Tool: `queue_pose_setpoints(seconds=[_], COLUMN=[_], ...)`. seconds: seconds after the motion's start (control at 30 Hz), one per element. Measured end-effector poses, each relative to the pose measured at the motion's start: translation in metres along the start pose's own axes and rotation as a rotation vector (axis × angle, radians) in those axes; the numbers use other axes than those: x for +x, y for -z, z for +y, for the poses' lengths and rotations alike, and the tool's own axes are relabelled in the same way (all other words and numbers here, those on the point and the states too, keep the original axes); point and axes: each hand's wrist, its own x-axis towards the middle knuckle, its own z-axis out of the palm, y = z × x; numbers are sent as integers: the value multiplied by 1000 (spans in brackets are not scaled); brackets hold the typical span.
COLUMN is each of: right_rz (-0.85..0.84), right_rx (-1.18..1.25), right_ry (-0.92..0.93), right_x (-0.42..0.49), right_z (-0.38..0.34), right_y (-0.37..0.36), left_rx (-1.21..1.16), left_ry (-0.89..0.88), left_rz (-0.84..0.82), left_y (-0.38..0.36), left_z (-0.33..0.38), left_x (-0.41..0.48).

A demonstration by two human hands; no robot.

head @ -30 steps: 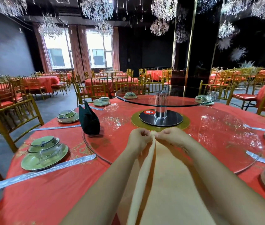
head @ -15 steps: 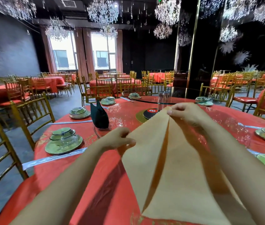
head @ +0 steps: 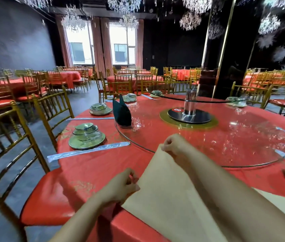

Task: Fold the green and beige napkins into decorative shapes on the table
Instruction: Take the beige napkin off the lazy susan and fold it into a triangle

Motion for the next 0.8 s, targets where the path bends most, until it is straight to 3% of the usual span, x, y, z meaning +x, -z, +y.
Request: queue_pose_setpoints(seconds=[0.3, 0.37, 0.43, 0.57, 0.8], right_rz=[63, 112, 160, 201, 224], right_rx=[-85, -134, -193, -241, -198], right_ry=[44, 32, 32, 65, 159], right_x=[32, 37, 42, 48, 7], right_z=[2, 1, 2, 7, -5], right_y=[-62, -68, -75, -85, -80], left_rx=[473, 552, 442, 582, 791], left_ry=[10, -137, -318, -355, -535], left_rz=[146, 239, 213, 106, 291], left_y=[0, -4, -15, -41, -56], left_z=[-20, -15, -4, 4, -10], left_x=[-10, -8, -4, -2, -2])
